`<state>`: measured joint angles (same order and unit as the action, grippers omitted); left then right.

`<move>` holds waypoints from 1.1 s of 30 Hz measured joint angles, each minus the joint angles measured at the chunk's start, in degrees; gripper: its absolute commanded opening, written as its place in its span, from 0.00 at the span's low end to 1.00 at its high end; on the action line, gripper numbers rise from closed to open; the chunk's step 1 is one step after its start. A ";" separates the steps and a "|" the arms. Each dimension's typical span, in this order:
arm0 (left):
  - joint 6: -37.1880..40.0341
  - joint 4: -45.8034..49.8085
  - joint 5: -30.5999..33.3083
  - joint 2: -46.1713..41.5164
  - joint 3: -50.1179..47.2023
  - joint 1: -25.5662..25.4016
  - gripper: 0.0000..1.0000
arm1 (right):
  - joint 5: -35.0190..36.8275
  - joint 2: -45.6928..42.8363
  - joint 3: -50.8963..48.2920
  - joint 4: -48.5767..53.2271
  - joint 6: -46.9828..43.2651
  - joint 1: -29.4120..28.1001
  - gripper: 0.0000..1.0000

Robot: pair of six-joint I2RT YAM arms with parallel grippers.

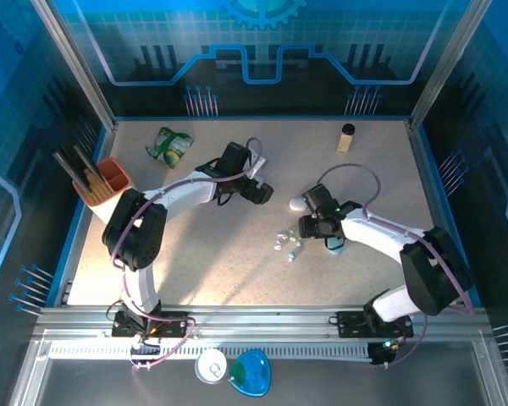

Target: Insert wireless bluetooth earbuds into charging case

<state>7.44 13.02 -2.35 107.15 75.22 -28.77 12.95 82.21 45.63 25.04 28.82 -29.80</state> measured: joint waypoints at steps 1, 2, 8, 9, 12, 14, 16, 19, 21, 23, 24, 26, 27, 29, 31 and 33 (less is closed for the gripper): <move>0.00 -0.02 0.00 0.00 -0.02 0.00 0.99 | -0.90 -1.33 -0.35 -0.39 -0.66 0.42 0.65; 0.00 -0.04 0.00 0.00 -0.07 0.00 0.99 | -1.84 -2.67 -0.76 -0.74 -1.31 0.83 0.65; 0.00 -1.22 0.00 0.00 -1.14 0.00 0.99 | -4.87 -5.40 -1.29 -1.38 -2.97 2.58 0.67; -0.02 -1.33 0.00 0.00 -1.31 0.00 0.99 | -4.87 -4.87 -1.03 -1.03 -2.99 2.56 0.67; -0.02 -1.81 -0.02 0.00 -2.01 0.00 0.99 | -4.20 -1.97 0.28 -0.20 -3.02 2.34 0.67; -0.02 -2.14 -0.02 -0.02 -2.58 0.00 0.99 | -3.48 0.37 1.18 0.31 -3.02 1.90 0.67; -0.02 -2.43 -0.02 -0.07 -3.13 0.00 0.99 | -2.91 2.38 1.77 0.50 -3.02 1.44 0.66; 0.00 -2.62 -0.02 -0.07 -3.63 0.00 0.99 | -2.89 4.98 2.27 0.50 -3.02 1.25 0.63; 0.00 -2.75 -0.02 -0.17 -3.87 0.00 0.99 | -2.89 6.54 2.67 0.44 -3.19 1.22 0.62; 0.00 -2.80 -0.02 -0.39 -4.09 0.00 0.99 | -2.86 7.89 2.95 0.28 -3.26 1.07 0.60; 0.00 -2.82 -0.02 -0.50 -4.11 0.00 0.99 | -2.89 8.35 3.02 0.26 -3.37 0.96 0.58; 0.00 -2.82 0.00 -0.70 -4.13 0.00 0.99 | -2.89 9.62 3.41 0.35 -3.43 0.83 0.56; 0.00 -2.86 -0.02 -0.74 -4.13 0.00 0.99 | -2.89 10.19 3.74 0.35 -3.43 0.83 0.54; 0.00 -2.89 -0.02 -0.83 -4.13 0.00 0.99 | -2.89 10.95 4.50 0.26 -3.54 0.83 0.50; 0.00 -2.93 -0.02 -0.83 -4.13 0.00 0.99 | -2.86 11.02 4.94 0.28 -3.63 0.83 0.46; 0.00 -2.97 -0.02 -0.83 -4.13 0.00 0.99 | -2.75 11.02 5.07 0.28 -3.89 0.83 0.43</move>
<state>7.44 10.04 -2.37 106.32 71.09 -28.77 10.20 93.23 50.70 25.32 24.93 -28.97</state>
